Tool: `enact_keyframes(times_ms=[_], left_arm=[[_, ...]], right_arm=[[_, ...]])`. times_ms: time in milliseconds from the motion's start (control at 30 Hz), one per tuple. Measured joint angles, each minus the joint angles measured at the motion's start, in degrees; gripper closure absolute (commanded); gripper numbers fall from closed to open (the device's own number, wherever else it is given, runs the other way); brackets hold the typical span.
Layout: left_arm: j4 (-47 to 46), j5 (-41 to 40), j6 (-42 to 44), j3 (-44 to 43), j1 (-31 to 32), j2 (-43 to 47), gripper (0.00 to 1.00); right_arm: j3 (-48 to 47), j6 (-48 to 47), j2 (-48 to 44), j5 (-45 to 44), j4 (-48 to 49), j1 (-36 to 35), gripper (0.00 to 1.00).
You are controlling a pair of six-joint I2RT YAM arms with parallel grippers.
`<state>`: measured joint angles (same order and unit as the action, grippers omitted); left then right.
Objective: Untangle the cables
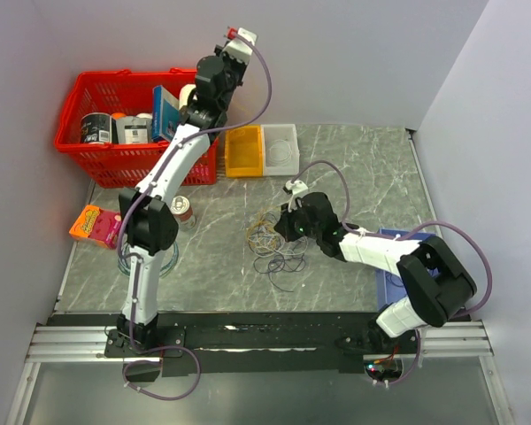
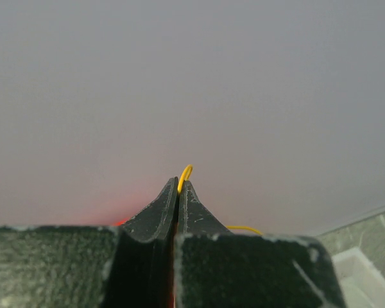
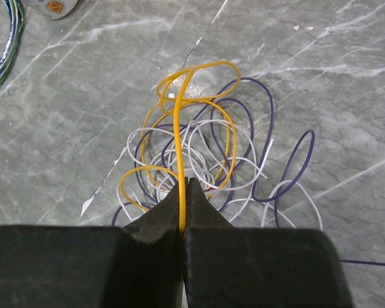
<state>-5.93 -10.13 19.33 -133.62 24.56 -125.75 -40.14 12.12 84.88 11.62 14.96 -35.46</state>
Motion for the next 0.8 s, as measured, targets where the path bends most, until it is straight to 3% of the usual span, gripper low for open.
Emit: enact_keyframes(times_ms=[467, 800], left_arm=[[0.11, -0.09, 1.33, 14.16, -0.57, -6.12, 0.99], [4.98, 2.23, 0.72, 12.72, 0.9, -9.25, 0.99]], right_arm=[[0.94, -0.02, -1.57, -0.04, -0.13, 0.0, 1.0], [1.18, -0.02, -1.57, 0.0, -0.15, 0.0, 1.0]])
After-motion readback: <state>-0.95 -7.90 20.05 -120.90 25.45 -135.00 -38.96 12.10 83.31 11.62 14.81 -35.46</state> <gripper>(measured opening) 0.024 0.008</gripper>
